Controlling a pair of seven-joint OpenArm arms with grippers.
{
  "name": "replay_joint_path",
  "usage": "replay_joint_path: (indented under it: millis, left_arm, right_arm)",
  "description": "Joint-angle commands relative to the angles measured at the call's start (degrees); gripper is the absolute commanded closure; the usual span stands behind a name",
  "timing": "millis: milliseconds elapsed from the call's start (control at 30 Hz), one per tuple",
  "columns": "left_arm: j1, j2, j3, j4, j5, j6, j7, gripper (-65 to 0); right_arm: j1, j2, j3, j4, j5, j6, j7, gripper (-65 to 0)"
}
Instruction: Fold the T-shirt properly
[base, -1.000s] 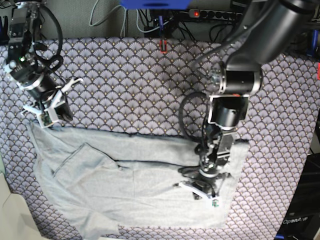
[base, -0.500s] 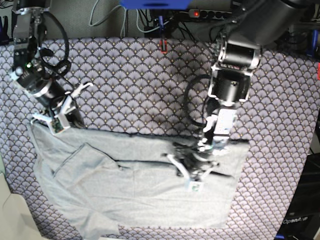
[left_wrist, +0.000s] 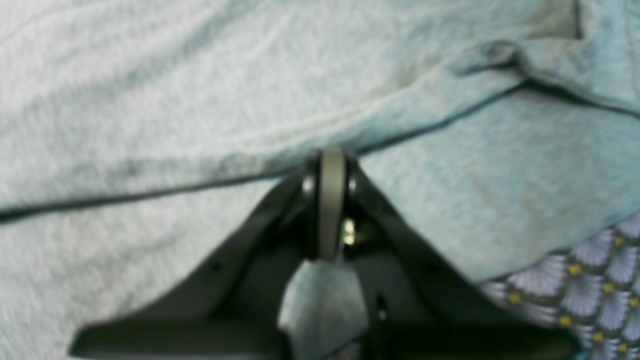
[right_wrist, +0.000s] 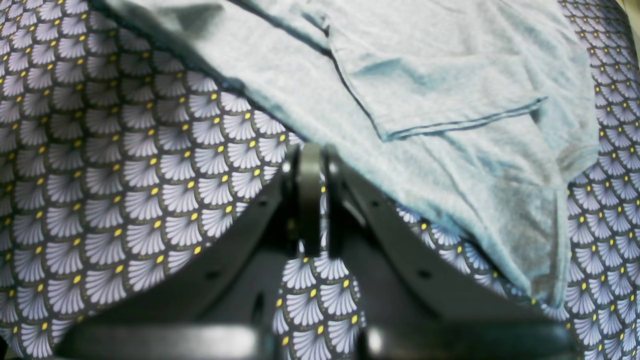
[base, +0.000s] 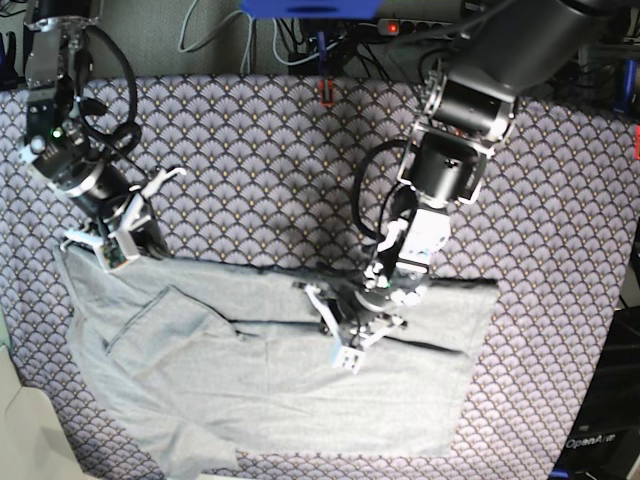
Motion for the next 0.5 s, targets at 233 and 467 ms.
replay_joint_path:
  millis: [233, 467]
  left_arm:
    - [-4.16, 0.49, 8.26, -8.67, -0.37, -0.04, -6.33, 0.0]
    - [-8.29, 1.72, 8.08, -15.88, -0.72, 0.40, -11.34, 0.0]
  right_arm:
    - [0.64, 0.62, 0.36, 1.05, 0.54, 0.05, 1.38, -0.2]
    - [0.55, 0.71, 0.36, 0.96, 0.54, 0.05, 1.38, -0.2]
